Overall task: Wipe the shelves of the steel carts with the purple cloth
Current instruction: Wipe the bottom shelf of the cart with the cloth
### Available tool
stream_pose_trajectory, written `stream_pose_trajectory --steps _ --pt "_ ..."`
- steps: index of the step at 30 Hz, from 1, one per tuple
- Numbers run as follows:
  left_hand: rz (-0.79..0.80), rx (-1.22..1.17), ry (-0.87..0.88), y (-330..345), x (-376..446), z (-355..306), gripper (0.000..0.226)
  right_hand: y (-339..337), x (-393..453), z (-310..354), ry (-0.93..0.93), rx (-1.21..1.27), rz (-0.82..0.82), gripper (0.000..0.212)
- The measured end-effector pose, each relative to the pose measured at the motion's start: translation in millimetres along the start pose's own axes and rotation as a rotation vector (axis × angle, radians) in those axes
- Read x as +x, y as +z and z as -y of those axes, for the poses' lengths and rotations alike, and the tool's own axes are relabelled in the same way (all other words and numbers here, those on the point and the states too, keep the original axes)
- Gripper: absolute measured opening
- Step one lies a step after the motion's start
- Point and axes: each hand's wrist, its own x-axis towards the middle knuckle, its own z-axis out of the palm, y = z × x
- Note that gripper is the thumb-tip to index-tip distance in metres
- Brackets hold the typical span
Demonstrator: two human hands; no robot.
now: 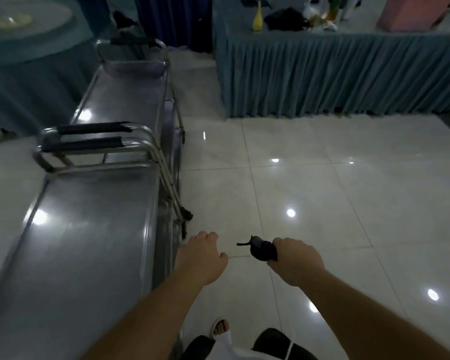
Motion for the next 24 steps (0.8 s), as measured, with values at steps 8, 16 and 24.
stream_pose_trajectory --steps 8,16,24 --pt "-0.048 -0.162 -0.345 -8 15 47 0.055 -32 121 74 -0.410 -0.179 0.094 0.022" --pt "-0.068 -0.369 -0.791 16 17 31 0.057 -57 204 120 -0.876 -0.344 0.220 0.018" --pt "-0.079 -0.598 -1.142 83 -38 -32 0.064 -18 188 146 -1.144 -0.482 0.350 0.018"
